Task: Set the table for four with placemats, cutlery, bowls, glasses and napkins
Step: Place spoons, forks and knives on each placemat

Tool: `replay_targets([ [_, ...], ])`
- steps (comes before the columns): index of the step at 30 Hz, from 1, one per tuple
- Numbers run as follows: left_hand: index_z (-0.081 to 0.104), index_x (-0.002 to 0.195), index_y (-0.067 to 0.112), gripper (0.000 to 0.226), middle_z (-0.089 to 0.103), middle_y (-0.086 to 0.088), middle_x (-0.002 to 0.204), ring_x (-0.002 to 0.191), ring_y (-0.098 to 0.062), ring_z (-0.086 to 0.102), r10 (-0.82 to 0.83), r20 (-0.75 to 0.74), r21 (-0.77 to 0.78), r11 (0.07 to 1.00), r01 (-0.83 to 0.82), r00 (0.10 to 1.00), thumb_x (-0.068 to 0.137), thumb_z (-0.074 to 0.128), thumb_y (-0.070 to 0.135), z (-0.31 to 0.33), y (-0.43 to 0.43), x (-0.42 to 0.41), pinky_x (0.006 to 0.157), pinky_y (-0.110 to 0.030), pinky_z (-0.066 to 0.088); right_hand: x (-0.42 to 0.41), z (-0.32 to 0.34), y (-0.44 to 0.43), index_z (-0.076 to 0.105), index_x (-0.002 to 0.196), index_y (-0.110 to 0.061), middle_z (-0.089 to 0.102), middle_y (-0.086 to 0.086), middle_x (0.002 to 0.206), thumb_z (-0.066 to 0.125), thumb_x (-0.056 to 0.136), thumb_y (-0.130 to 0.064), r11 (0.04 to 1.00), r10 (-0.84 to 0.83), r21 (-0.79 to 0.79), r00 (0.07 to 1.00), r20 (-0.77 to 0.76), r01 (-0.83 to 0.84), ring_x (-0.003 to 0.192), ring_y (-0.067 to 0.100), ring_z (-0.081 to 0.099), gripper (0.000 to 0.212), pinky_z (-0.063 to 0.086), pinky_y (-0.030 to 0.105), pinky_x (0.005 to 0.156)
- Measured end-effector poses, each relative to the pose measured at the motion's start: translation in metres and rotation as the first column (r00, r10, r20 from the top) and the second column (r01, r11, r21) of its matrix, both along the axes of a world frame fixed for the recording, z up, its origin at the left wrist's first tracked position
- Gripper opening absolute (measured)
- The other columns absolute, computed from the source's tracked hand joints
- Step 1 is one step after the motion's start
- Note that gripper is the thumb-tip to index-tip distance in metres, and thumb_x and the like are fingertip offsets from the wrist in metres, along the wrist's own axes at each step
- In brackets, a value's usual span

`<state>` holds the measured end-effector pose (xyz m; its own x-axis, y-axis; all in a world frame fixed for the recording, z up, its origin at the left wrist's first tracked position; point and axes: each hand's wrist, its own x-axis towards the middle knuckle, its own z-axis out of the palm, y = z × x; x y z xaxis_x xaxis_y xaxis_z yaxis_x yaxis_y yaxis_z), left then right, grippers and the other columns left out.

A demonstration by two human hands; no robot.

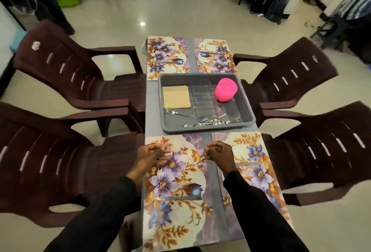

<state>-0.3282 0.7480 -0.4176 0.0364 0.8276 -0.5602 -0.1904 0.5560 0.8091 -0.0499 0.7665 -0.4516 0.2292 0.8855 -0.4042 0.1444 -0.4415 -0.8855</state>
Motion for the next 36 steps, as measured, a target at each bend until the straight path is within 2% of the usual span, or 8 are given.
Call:
replay_targets([
  [6, 0.067, 0.116, -0.006, 0.021, 0.075, -0.023, 0.109, 0.105, -0.042, 0.071, 0.108, 0.009, -0.036, 0.994, -0.108, 0.994, 0.100, 0.060, 0.005, 0.002, 0.026, 0.038, 0.086, -0.041, 0.060, 0.042, -0.010, 0.052, 0.068, 0.090, 0.003, 0.072, 0.011, 0.071, 0.063, 0.087, 0.014, 0.996, 0.091, -0.003, 0.996, -0.011, -0.091, 0.060, 0.021, 0.070, 0.013, 0.060, 0.033, 0.061],
  [11, 0.068, 0.108, -0.005, 0.015, 0.077, -0.018, 0.101, 0.081, -0.027, 0.078, 0.145, 0.017, -0.023, 0.989, -0.144, 0.989, 0.101, 0.056, 0.000, 0.014, 0.046, 0.061, 0.062, -0.026, 0.061, 0.065, -0.004, 0.090, 0.070, 0.084, -0.004, 0.072, 0.018, 0.073, 0.061, 0.087, 0.012, 0.991, 0.131, 0.037, 0.991, 0.019, -0.131, 0.062, 0.026, 0.068, 0.018, 0.060, 0.038, 0.064],
  [15, 0.069, 0.108, -0.002, 0.016, 0.078, -0.017, 0.101, 0.081, -0.025, 0.078, 0.148, 0.021, -0.005, 0.989, -0.148, 0.989, 0.101, 0.056, 0.001, 0.011, 0.065, 0.071, 0.066, -0.027, 0.063, 0.076, -0.009, 0.124, 0.071, 0.083, -0.006, 0.073, 0.012, 0.070, 0.063, 0.085, 0.010, 0.986, 0.160, 0.039, 0.984, 0.083, -0.164, 0.062, 0.026, 0.069, 0.017, 0.061, 0.042, 0.066],
  [18, 0.071, 0.109, -0.002, 0.016, 0.077, -0.017, 0.103, 0.083, -0.025, 0.078, 0.154, 0.008, -0.006, 0.988, -0.154, 0.988, 0.100, 0.058, 0.003, 0.004, 0.079, 0.076, 0.070, -0.027, 0.063, 0.073, -0.016, 0.149, 0.071, 0.080, -0.013, 0.073, 0.001, 0.070, 0.064, 0.083, 0.001, 0.962, 0.240, 0.061, 0.929, 0.282, -0.267, 0.062, 0.012, 0.069, 0.016, 0.059, 0.025, 0.065],
  [21, 0.069, 0.115, -0.003, 0.019, 0.077, -0.018, 0.106, 0.088, -0.030, 0.077, 0.185, 0.034, -0.037, 0.982, -0.184, 0.982, 0.101, 0.059, 0.006, -0.003, 0.090, 0.079, 0.067, -0.026, 0.062, 0.059, -0.025, 0.179, 0.072, 0.081, -0.013, 0.074, 0.000, 0.081, 0.062, 0.082, -0.002, 0.904, 0.351, 0.054, 0.810, 0.470, -0.423, 0.068, 0.010, 0.064, 0.015, 0.041, 0.003, 0.062],
  [28, 0.070, 0.117, 0.001, 0.022, 0.076, -0.016, 0.111, 0.097, -0.033, 0.075, 0.229, 0.039, -0.059, 0.972, -0.226, 0.973, 0.100, 0.062, 0.014, -0.019, 0.106, 0.081, 0.072, -0.026, 0.062, 0.020, -0.060, 0.220, 0.071, 0.112, -0.011, 0.072, 0.014, 0.112, 0.058, 0.082, 0.006, 0.516, 0.756, -0.211, 0.326, 0.567, -0.830, 0.103, 0.030, 0.069, 0.037, 0.055, 0.037, 0.090],
  [32, 0.071, 0.114, 0.003, 0.021, 0.076, -0.015, 0.111, 0.093, -0.029, 0.076, 0.259, 0.036, -0.074, 0.964, -0.256, 0.965, 0.100, 0.062, 0.015, -0.021, 0.114, 0.082, 0.072, -0.025, 0.062, 0.005, -0.071, 0.226, 0.060, 0.129, -0.008, 0.060, 0.020, 0.129, 0.053, 0.082, 0.013, 0.386, 0.778, -0.281, 0.146, 0.611, -0.878, 0.116, 0.037, 0.060, 0.052, 0.051, 0.044, 0.097],
  [36, 0.071, 0.116, 0.001, 0.023, 0.076, -0.016, 0.113, 0.098, -0.034, 0.074, 0.296, 0.030, -0.092, 0.952, -0.292, 0.955, 0.100, 0.062, 0.015, -0.024, 0.116, 0.078, 0.073, -0.026, 0.062, -0.013, -0.073, 0.232, 0.057, 0.127, -0.003, 0.059, 0.019, 0.126, 0.052, 0.088, 0.011, 0.301, 0.692, -0.312, -0.019, 0.722, -0.901, 0.114, 0.037, 0.059, 0.042, 0.052, 0.043, 0.090],
])
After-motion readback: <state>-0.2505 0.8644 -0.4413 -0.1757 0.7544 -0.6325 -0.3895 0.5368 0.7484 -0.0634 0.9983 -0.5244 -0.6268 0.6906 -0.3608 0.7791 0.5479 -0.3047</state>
